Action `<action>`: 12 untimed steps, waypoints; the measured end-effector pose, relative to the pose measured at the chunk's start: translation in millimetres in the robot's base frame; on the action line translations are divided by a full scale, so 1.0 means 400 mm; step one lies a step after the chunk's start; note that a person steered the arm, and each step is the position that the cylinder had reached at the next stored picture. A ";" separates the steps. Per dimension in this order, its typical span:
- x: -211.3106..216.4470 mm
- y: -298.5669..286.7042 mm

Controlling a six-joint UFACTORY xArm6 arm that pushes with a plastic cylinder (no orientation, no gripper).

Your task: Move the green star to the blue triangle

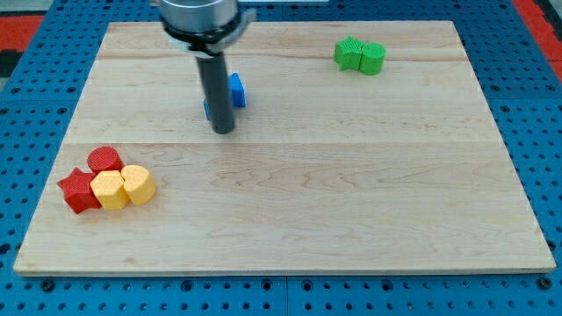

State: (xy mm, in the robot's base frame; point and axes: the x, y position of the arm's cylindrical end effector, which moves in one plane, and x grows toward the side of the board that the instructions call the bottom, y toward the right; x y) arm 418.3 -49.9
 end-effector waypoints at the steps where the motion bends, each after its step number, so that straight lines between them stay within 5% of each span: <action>1: -0.032 0.283; 3: -0.250 0.646; 5: -0.455 0.558; 6: -0.440 0.442; 8: -0.347 0.439; 10: -0.418 0.345; 12: -0.301 0.276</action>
State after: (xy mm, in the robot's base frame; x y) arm 297.8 60.6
